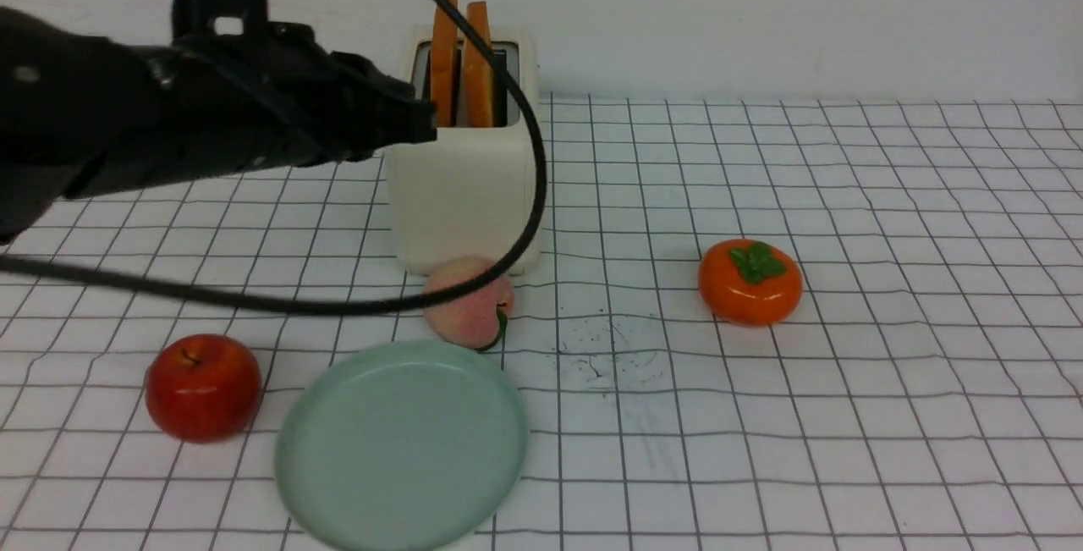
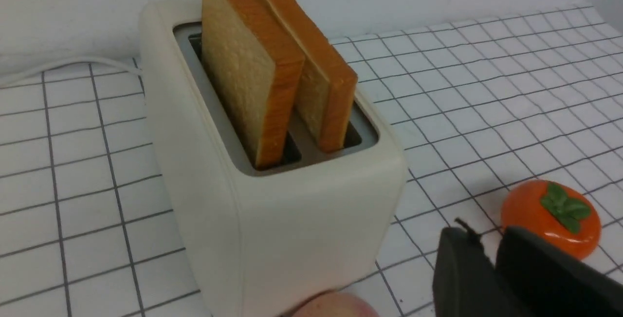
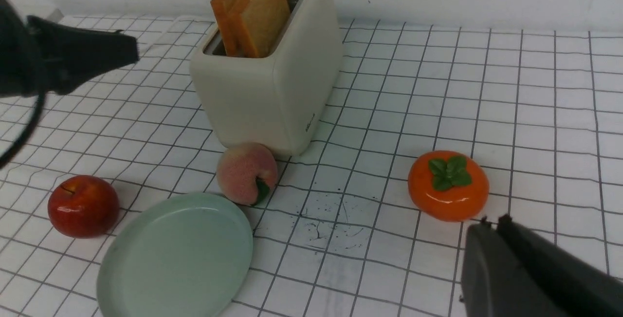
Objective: Take toasted bread from bread machine on white checkered table place on plate.
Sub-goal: 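Reach for a toast slice standing in the toaster with the left gripper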
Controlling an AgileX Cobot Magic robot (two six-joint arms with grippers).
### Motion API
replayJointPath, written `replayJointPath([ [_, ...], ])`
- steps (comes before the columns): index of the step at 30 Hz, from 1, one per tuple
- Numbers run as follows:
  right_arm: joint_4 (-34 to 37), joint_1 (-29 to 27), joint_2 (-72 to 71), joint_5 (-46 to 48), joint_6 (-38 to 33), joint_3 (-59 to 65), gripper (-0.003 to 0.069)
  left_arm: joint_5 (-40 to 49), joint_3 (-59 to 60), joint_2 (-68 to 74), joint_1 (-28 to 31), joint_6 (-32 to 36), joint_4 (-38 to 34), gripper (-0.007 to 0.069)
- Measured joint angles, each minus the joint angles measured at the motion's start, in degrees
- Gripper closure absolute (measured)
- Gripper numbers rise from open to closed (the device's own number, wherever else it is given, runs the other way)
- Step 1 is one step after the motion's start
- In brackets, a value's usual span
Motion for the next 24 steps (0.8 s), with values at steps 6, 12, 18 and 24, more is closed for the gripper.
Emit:
replayJointPath([
  [6,0.1,0.0,0.0,0.3,0.0,0.0,0.0638,-4.0,-6.9,9.9,0.0,0.1,0.0,0.0279],
  [12,0.1,0.0,0.0,-0.1,-0.9,0.0,0.0631,-9.6,-12.2,17.2,0.0,0.6,-0.1,0.0226],
  [18,0.2,0.0,0.0,-3.2,-1.5,0.0,0.0627,-13.3,-14.3,20.2,0.0,2.8,-0.1,0.0244],
  [24,0.2,0.0,0.0,-4.3,-1.5,0.0,0.0624,-17.2,-14.7,22.3,0.0,2.8,-0.3,0.0269],
])
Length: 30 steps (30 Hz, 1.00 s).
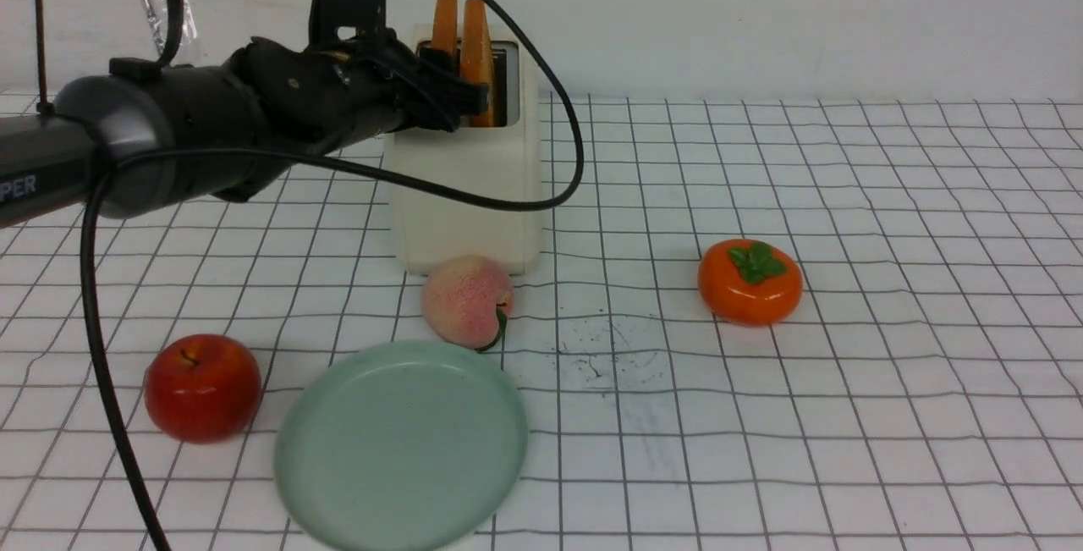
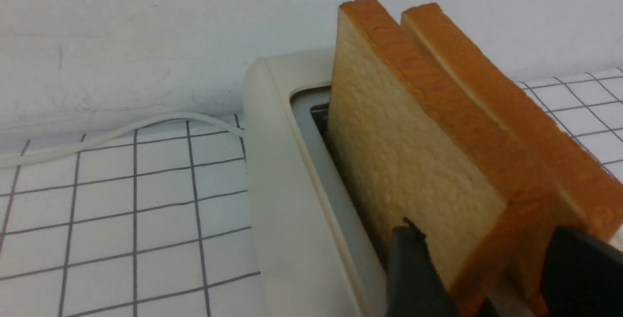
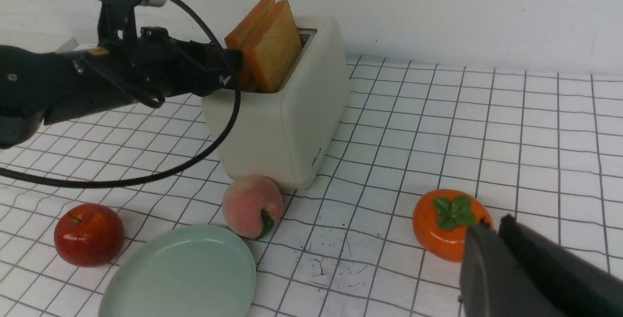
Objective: Take toasted bread from bread machine on white checkered table place on plate.
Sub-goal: 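Reach for a toast slice standing in the toaster with the left gripper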
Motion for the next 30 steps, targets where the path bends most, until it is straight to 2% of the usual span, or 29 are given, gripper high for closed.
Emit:
replayJointPath([
  [25,0.6,0.0,0.0,1.4,0.0,0.0,0.0608,-0.8,-8.4,5.6,-0.1,-3.2,0.5,0.0279],
  [27,0.6,0.0,0.0,1.6,0.0,0.0,0.0608,-1.5,-8.6,5.8,-0.1,-3.3,0.5,0.0306],
  [30,0.6,0.0,0.0,1.6,0.0,0.0,0.0606,-2.2,-8.6,5.9,-0.1,-3.3,0.5,0.0398],
])
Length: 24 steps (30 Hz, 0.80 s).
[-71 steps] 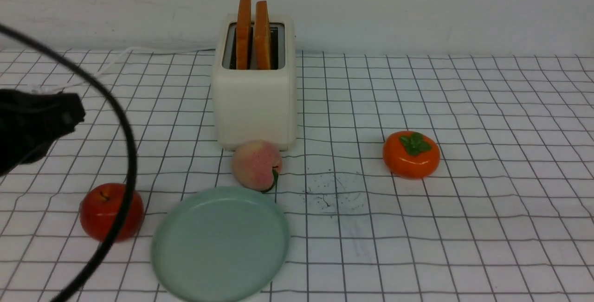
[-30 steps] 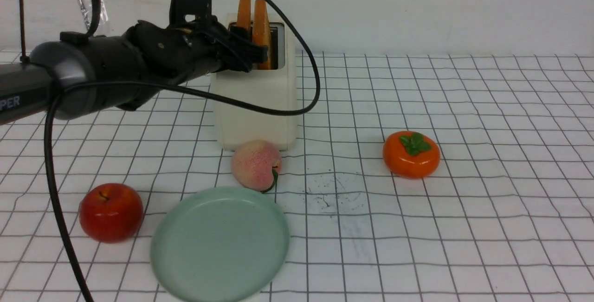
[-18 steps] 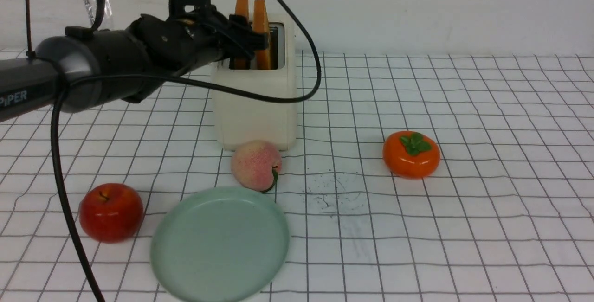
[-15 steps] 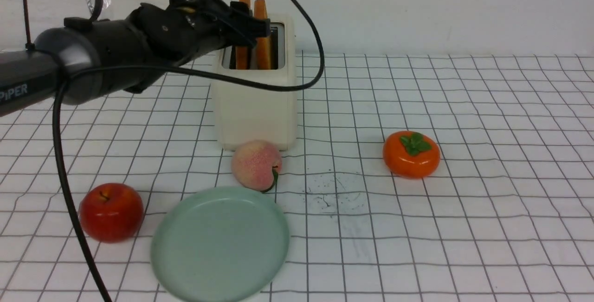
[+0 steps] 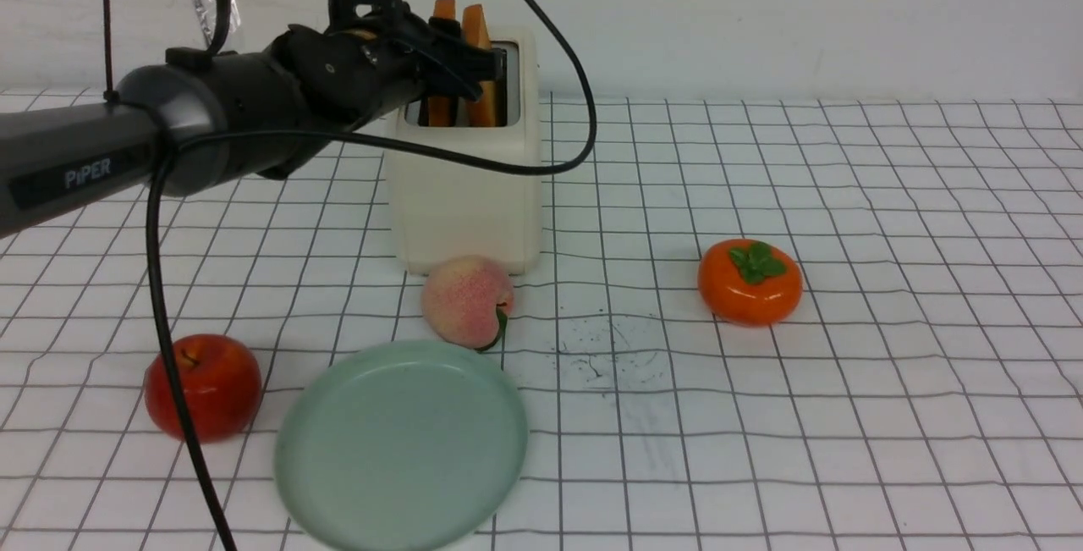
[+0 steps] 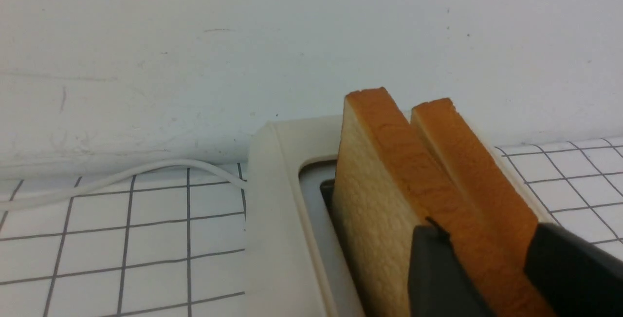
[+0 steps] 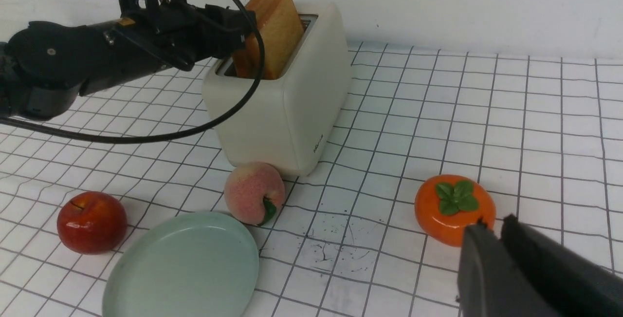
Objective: Take toasted bread from bread machine on white checkered table place on plate.
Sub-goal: 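Reach for a toast slice standing in the toaster with the left gripper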
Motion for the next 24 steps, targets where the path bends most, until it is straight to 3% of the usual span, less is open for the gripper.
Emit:
replayJointPath([
  [1,0.0,0.0,0.0,0.0,0.0,0.0,0.0606,0.0,0.0,0.0,0.0,0.0,0.0,0.0406],
  [3,0.0,0.0,0.0,0.0,0.0,0.0,0.0606,-0.1,0.0,0.0,0.0,0.0,0.0,0.0507],
  [6,0.1,0.0,0.0,0.0,0.0,0.0,0.0603,-0.2,0.0,0.1,0.0,0.3,0.0,0.0582],
  [24,0.2,0.0,0.0,0.0,-0.1,0.0,0.0594,-2.8,0.2,-9.5,0.0,0.5,0.0,0.0582],
])
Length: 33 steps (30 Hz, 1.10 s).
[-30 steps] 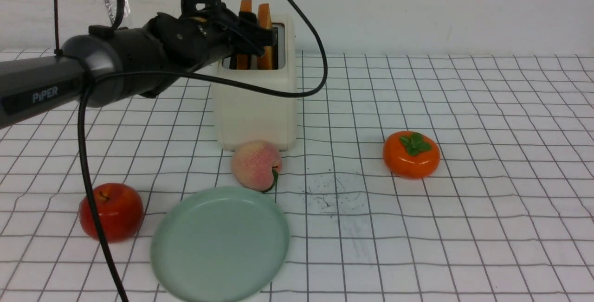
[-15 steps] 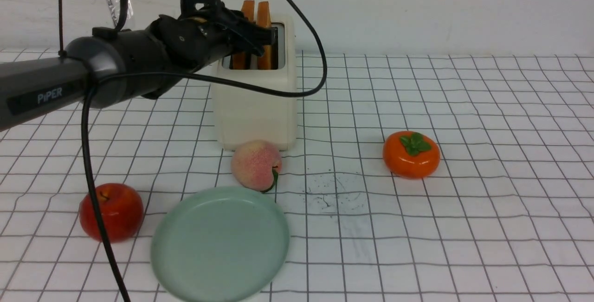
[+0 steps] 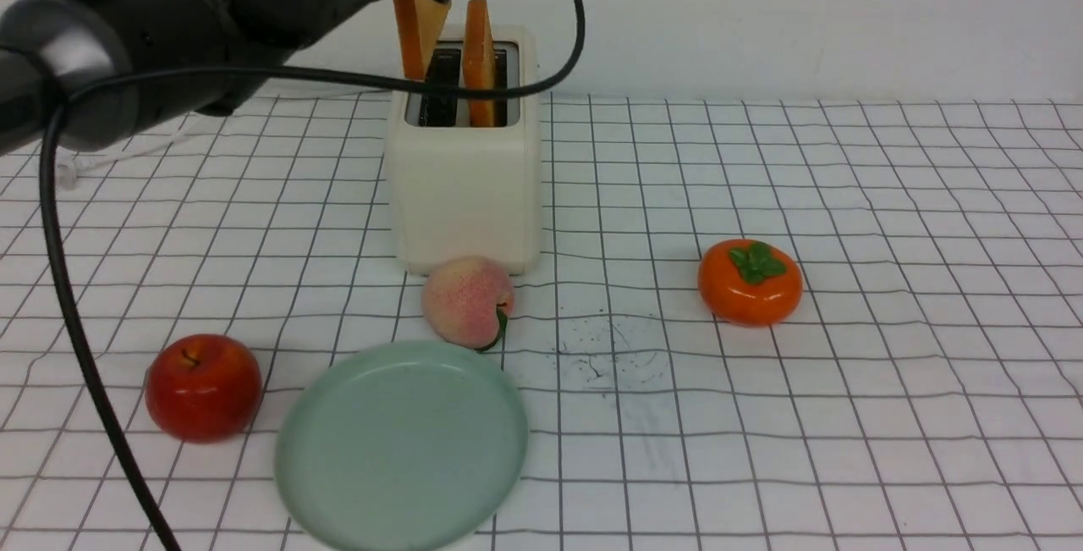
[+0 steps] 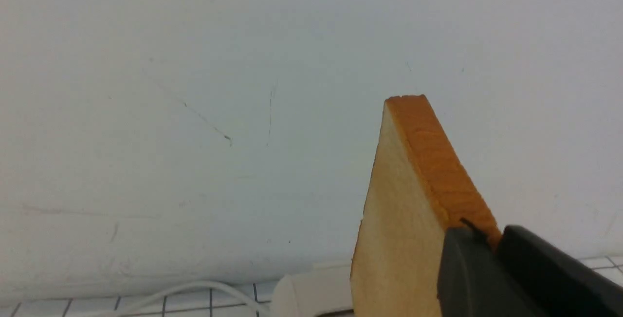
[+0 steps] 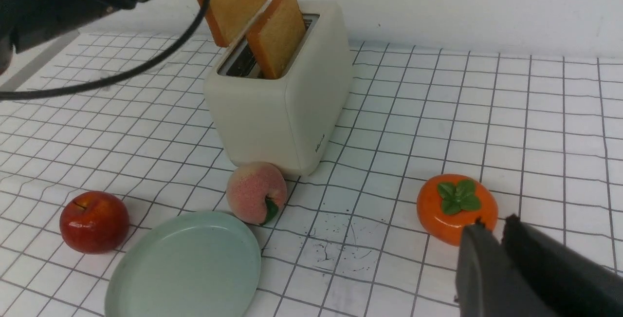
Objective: Take toasted bread from bread machine on white checkered table place on plate.
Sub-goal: 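Reach for a toast slice standing in the toaster with the left gripper, then place the slice of bread on the plate with the left gripper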
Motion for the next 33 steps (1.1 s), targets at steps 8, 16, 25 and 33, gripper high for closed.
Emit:
replayJointPath([
  [8,0.1,0.0,0.0,0.1,-1.7,0.0,0.0622,1.9,0.0,-4.1,0.0,0.0,0.0,0.0582],
  [16,0.5,0.0,0.0,0.4,-3.4,0.0,0.0678,23.3,0.0,-14.3,0.8,-0.6,-3.3,0.0582],
  [25,5.1,0.0,0.0,2.4,-10.6,-0.1,0.0676,64.9,3.1,-25.4,10.7,-18.4,1.9,0.0582],
  [33,7.5,0.0,0.0,3.7,-12.1,-0.2,0.0675,65.8,27.0,-32.3,11.3,-18.6,0.1,0.0582],
])
